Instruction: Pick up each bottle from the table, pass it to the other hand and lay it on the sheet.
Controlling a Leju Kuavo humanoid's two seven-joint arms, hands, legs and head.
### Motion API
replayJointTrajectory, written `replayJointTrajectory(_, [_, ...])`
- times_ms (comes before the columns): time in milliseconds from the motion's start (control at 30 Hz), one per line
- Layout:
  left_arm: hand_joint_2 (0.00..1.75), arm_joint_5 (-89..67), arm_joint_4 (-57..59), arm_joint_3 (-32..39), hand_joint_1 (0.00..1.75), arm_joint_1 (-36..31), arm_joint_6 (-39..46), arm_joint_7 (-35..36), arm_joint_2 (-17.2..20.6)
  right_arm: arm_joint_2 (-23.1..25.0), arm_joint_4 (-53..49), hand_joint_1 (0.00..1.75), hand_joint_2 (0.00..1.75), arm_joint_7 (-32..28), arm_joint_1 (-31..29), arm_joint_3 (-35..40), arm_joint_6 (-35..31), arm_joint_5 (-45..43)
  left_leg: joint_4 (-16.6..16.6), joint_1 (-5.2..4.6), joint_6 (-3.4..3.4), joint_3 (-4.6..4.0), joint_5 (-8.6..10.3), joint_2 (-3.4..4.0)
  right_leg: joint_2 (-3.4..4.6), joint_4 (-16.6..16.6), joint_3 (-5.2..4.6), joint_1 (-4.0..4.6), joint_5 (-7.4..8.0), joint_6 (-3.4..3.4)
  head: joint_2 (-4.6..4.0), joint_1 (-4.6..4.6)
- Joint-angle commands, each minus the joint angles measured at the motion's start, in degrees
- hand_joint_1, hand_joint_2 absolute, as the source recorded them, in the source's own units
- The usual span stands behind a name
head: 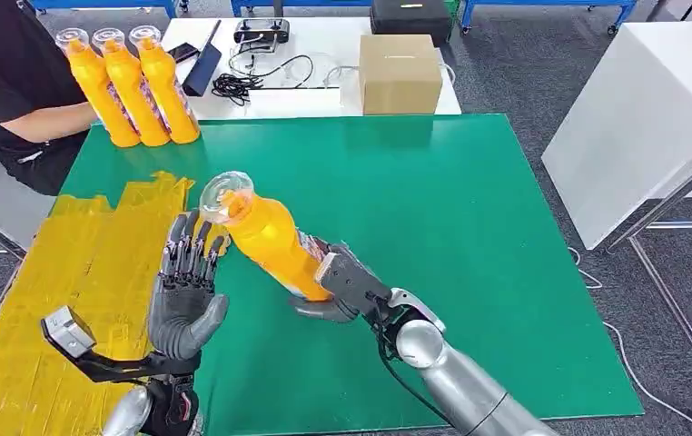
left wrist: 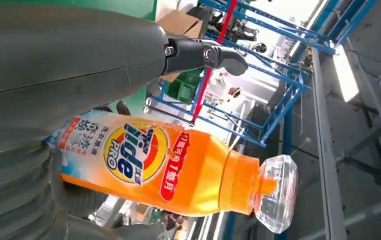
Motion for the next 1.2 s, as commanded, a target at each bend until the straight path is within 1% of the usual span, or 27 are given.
replayJointTrajectory(33, [1.75,0.15,3.43,-0.89,0.0,-2.11,-0.09,0.16,1.59,-0.06,5.01,1.75,1.75,0.04,-3.51,2.19,0.0,-0.14,-0.06,0.04,-0.1,0.12,0.0,0.12,0.08,-0.06,0.1,0.03,0.02,-0.03,0.0,-0.02])
replayJointTrajectory(67, [1.75,0.15,3.43,-0.89,0.0,-2.11,-0.09,0.16,1.59,-0.06,5.01,1.75,1.75,0.04,-3.51,2.19,0.0,-0.14,-0.03,0.0,-0.05,0.06,0.0,0.03,0.02,-0.02,0.04,0.0,0.0,-0.01,0.0,-0.02])
replayJointTrajectory(233, [1.75,0.11,4.11,-0.89,0.0,-2.57,-0.55,0.38,1.61,0.82,7.29,1.75,1.75,1.28,-5.25,4.82,0.71,1.14,-0.04,0.01,-0.07,0.11,-0.02,0.13,0.11,-0.03,0.06,0.01,0.01,-0.02,0.0,0.0])
replayJointTrajectory(367, [1.75,0.11,4.95,-0.16,0.0,-2.76,-0.71,0.38,1.33,2.29,8.38,1.75,1.75,2.27,-5.97,9.29,1.59,4.11,-0.06,0.04,-0.09,0.15,-0.02,0.21,0.18,-0.05,0.09,0.03,0.03,-0.03,0.0,-0.02])
replayJointTrajectory(500, [1.75,0.09,5.06,0.55,0.0,-2.52,-0.93,0.49,1.18,3.0,6.52,1.75,1.75,3.43,-6.66,13.32,1.65,7.33,-0.04,0.01,-0.05,0.09,-0.02,0.15,0.12,-0.01,0.03,0.01,0.01,-0.01,0.0,-0.02])
replayJointTrajectory(533, [1.75,0.04,5.04,0.8,0.0,-2.39,-1.11,0.59,1.22,2.8,6.34,1.75,1.75,4.5,-7.9,15.99,2.97,9.04,-0.06,0.03,-0.08,0.13,-0.03,0.19,0.16,-0.04,0.06,0.02,0.01,-0.02,0.0,0.0])
replayJointTrajectory(633, [1.75,0.12,5.44,1.81,0.0,-2.7,-2.28,0.98,1.13,4.21,5.47,1.75,1.75,5.91,-9.01,19.72,3.82,9.24,-0.03,0.04,-0.09,0.13,-0.06,0.31,0.26,0.0,0.02,0.03,0.01,-0.03,0.0,-0.02])
replayJointTrajectory(667, [1.75,0.06,5.65,2.02,0.0,-2.49,-2.42,1.11,1.09,3.95,4.99,1.75,1.75,6.46,-9.29,20.85,4.11,9.27,-0.03,0.02,-0.06,0.06,-0.03,0.2,0.18,0.01,0.0,0.02,0.01,-0.02,0.0,-0.02])
replayJointTrajectory(933, [1.75,-0.05,5.97,1.86,0.0,-2.41,-2.61,1.17,1.14,3.51,5.15,1.75,1.75,6.28,-9.46,21.14,4.39,9.13,-0.04,0.04,-0.06,0.07,-0.02,0.08,0.05,-0.03,0.06,0.03,-0.01,-0.02,0.0,0.0])
replayJointTrajectory(1200, [1.75,-0.35,7.65,1.28,0.0,-3.16,-4.16,1.55,1.41,5.05,4.86,1.75,1.75,6.63,-10.49,25.27,5.76,8.19,-0.05,0.02,-0.08,0.09,-0.01,0.11,0.08,-0.01,0.04,0.02,-0.01,-0.03,0.0,0.0])
